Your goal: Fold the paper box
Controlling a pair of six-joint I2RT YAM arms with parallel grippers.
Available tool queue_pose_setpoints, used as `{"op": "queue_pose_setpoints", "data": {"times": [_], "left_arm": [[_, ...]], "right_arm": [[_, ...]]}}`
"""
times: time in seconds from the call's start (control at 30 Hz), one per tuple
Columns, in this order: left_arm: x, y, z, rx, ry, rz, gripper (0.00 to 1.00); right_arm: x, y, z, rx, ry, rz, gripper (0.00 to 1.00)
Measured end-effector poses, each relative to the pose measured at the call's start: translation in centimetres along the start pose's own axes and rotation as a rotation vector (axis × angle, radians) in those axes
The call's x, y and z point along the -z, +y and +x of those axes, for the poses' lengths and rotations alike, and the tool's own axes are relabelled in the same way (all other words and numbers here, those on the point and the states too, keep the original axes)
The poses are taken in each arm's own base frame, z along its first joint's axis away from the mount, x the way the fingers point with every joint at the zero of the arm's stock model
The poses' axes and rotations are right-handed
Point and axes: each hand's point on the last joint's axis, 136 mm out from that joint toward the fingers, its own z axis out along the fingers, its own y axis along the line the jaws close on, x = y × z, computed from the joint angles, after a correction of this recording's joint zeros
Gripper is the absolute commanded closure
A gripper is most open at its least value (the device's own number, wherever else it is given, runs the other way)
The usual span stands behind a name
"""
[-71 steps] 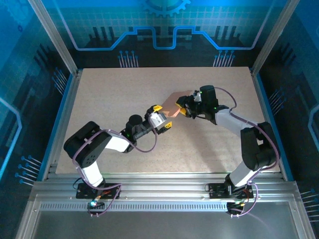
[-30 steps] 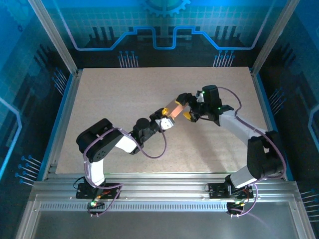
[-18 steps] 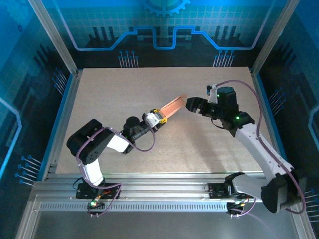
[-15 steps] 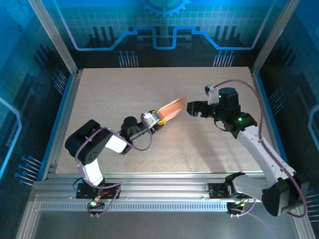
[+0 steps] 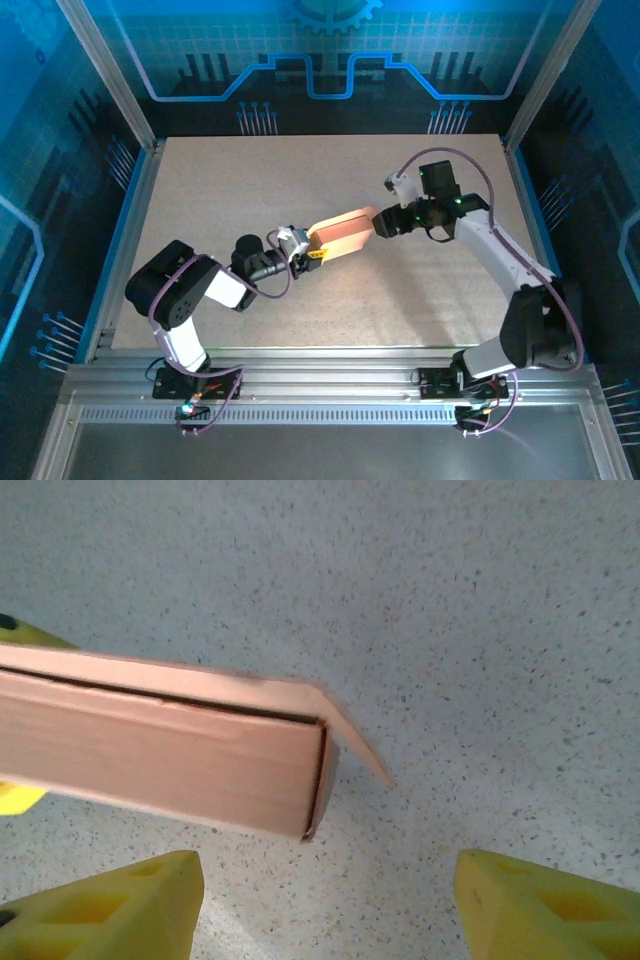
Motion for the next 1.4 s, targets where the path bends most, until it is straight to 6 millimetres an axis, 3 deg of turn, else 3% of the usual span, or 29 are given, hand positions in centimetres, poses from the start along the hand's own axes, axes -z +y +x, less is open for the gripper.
{"op": "queue_pose_setpoints", "data": {"times": [0.27,0.5,0.67,1.0,1.4], "left_arm": [[1.0,-1.1,1.0,0.024,0.017,0.050,0.72],[1.2,-1.1,1.0,0.025,0.015,0.062,0.72],[1.2,-1.3,0.9,0.026,0.014,0.076,0.72],[1.2,-1.4,0.9,0.042,0.013,0.080,0.72],[0.3,-2.5,1.4,0.082,0.033,0.075,0.72]], "right_arm": [[-2.0,0.1,0.7,0.026,0.087,-0.051,0.50],[-2.2,1.2,0.8,0.048,0.111,-0.110,0.52],[-2.7,1.2,1.2,0.041,0.141,-0.123,0.59],[-3.5,1.4,0.9,0.037,0.174,-0.150,0.94],[-3.6,0.9,1.9,-0.059,0.250,-0.023,1.00]]}}
